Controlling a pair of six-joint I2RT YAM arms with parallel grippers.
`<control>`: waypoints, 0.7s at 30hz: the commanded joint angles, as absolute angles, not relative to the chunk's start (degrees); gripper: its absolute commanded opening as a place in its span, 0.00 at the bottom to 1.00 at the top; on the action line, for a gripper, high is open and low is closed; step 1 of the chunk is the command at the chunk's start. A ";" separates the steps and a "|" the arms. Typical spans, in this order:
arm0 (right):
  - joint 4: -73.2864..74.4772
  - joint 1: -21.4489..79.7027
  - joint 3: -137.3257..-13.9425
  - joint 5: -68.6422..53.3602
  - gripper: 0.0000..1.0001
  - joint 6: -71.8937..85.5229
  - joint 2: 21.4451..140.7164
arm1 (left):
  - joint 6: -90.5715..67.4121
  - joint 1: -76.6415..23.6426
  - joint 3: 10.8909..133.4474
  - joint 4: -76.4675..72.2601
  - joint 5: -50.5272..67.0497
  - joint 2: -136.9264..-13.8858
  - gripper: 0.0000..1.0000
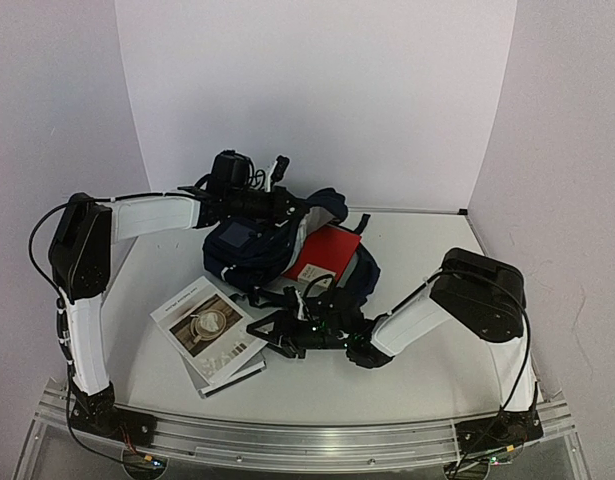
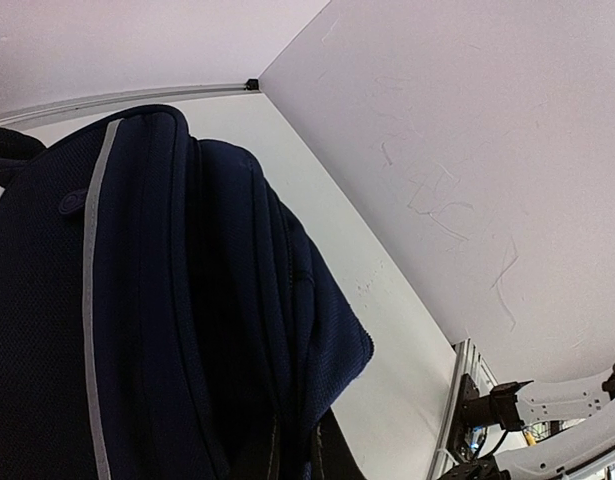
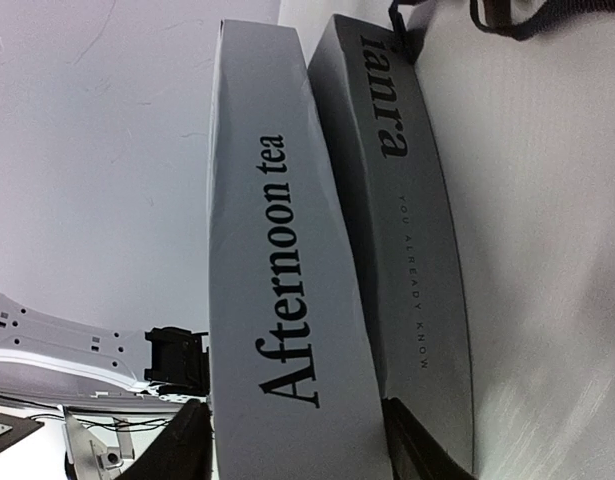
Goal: Pack the student bag
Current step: Pick up the book from the center of the board, then place the book in the student bag.
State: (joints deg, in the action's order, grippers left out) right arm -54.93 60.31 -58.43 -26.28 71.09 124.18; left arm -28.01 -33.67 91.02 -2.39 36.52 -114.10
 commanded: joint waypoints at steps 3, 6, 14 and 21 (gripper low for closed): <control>-61.34 60.54 -54.26 -21.78 0.43 67.52 115.77 | -25.33 -32.05 91.85 -3.08 33.71 -108.11 0.00; -57.09 60.41 -51.58 -18.75 0.43 64.39 110.07 | -25.16 -31.40 91.70 -2.38 33.61 -106.92 0.00; -24.74 59.36 -48.65 -9.86 0.43 54.59 88.71 | -21.76 -29.60 96.76 4.33 32.64 -104.19 0.00; -9.68 54.87 -44.73 -8.92 0.41 54.08 72.62 | -18.87 -27.10 101.49 7.86 29.88 -102.57 0.00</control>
